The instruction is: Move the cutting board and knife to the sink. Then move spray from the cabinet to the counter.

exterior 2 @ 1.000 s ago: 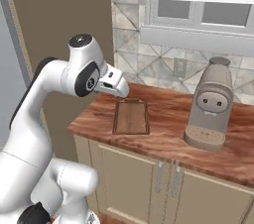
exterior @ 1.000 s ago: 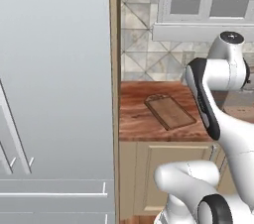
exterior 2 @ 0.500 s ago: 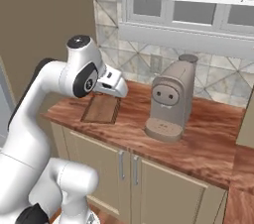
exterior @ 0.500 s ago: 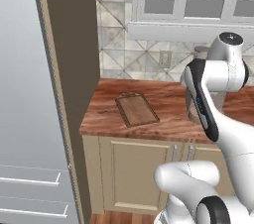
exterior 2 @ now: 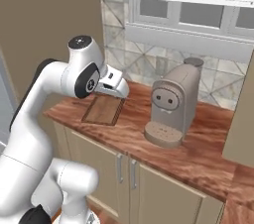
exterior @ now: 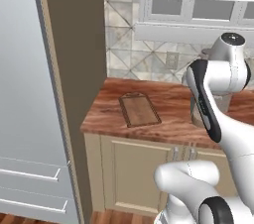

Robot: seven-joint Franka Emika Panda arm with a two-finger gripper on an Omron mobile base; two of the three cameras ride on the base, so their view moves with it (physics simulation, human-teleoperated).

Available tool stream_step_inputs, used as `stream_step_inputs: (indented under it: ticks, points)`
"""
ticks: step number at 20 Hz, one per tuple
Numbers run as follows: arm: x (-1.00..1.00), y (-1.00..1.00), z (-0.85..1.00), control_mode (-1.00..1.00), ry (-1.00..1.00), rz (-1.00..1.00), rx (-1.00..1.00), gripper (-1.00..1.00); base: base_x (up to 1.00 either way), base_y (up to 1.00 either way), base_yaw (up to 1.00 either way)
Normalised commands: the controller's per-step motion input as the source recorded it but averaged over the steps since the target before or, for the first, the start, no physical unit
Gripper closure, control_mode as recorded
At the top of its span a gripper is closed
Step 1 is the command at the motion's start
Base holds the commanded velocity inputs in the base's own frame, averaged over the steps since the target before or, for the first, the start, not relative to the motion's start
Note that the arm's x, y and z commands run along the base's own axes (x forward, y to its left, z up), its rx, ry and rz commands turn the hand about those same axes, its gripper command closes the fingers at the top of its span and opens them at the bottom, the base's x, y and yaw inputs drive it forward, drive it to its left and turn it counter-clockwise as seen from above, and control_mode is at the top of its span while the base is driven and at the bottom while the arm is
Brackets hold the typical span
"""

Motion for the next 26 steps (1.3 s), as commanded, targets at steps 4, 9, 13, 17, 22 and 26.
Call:
stream_step_inputs:
  ticks: [4,9,13,17,22,26]
  points:
    - [0.00,0.00,0.00,1.00,0.00,0.00,0.00,-1.00,0.00,-0.54,0.34]
    - [0.00,0.00,0.00,1.00,0.00,0.00,0.00,-1.00,-0.01,-0.52,0.32]
    - [0.00,0.00,0.00,1.00,0.00,0.00,0.00,-1.00,0.00,-0.08,0.23]
    - [0.00,0.00,0.00,1.00,0.00,0.00,0.00,-1.00,0.18,0.17,0.08]
    - [0.00,0.00,0.00,1.00,0.00,0.00,0.00,-1.00,0.19,0.00,0.09]
    - [0.00,0.00,0.00,1.00,0.00,0.00,0.00,-1.00,0.39,0.09,0.04]
